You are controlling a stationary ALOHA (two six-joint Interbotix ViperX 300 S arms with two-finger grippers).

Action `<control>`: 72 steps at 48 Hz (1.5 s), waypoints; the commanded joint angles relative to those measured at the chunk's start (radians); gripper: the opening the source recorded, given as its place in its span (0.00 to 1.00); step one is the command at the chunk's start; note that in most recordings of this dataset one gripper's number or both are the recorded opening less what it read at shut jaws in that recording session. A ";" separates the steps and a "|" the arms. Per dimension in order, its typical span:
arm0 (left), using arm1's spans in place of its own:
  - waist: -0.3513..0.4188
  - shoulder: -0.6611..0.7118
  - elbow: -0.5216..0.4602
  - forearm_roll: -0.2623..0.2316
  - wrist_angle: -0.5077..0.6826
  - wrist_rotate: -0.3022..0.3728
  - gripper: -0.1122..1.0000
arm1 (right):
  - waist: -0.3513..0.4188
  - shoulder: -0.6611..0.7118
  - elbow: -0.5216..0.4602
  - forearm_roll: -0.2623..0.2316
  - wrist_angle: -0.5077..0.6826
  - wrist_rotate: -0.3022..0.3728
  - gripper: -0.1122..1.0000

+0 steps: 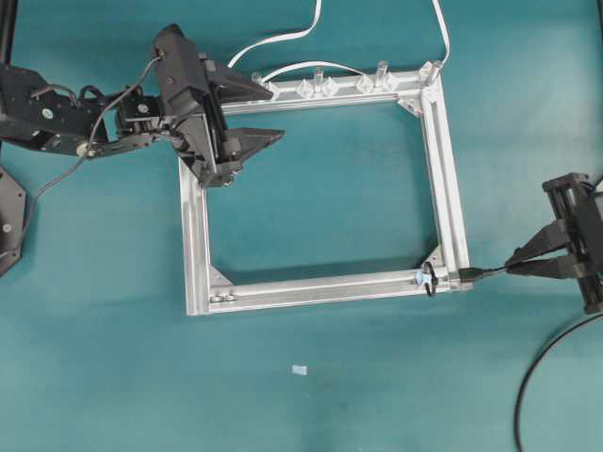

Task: Insert the wire through the string loop located on the right side.
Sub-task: 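Push the USB plug through the zip-tie loop with the right gripper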

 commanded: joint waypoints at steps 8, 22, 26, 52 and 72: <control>0.000 -0.023 -0.014 0.003 -0.003 0.000 0.75 | -0.002 0.012 -0.014 -0.003 -0.020 0.002 0.17; 0.000 -0.018 -0.017 0.003 -0.003 0.000 0.75 | -0.002 0.087 -0.051 -0.002 -0.061 0.002 0.17; 0.000 -0.020 -0.017 0.003 -0.003 0.000 0.75 | -0.002 0.126 -0.071 -0.003 -0.071 0.002 0.17; 0.000 -0.018 -0.006 0.003 -0.003 0.000 0.75 | -0.002 0.304 -0.173 -0.002 -0.149 0.002 0.17; 0.000 -0.018 0.002 0.003 -0.003 0.003 0.75 | -0.003 0.417 -0.239 -0.003 -0.181 0.002 0.17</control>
